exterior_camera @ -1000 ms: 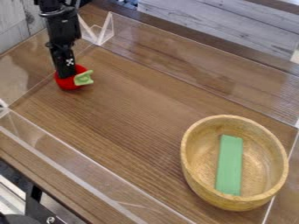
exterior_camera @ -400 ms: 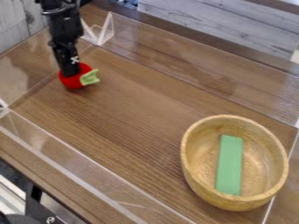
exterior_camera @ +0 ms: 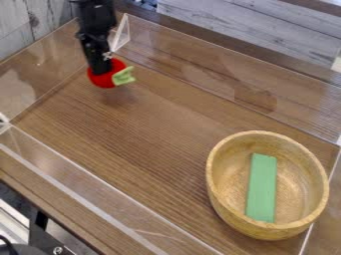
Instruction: Move the red object to the right side of the table
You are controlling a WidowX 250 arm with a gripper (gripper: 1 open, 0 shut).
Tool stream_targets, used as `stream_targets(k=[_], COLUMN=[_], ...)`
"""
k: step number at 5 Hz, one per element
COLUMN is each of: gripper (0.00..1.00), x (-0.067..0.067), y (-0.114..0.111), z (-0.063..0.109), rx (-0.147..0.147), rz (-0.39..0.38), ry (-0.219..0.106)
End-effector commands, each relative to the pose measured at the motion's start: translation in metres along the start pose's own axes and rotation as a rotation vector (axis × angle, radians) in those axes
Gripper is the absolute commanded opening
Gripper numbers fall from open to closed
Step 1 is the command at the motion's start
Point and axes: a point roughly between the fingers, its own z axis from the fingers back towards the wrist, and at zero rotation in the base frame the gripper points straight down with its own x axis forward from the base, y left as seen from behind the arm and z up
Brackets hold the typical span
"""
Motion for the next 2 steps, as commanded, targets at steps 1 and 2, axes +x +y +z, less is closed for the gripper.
stream_targets(k=[1,2], gripper=[0.0,0.0], x=[0.036,0.063], y=[-0.015,-0.025], z=[0.033,0.034], rx=[0.076,0.076], rz=[-0.12,-0.236], ry=[-0.05,-0.051])
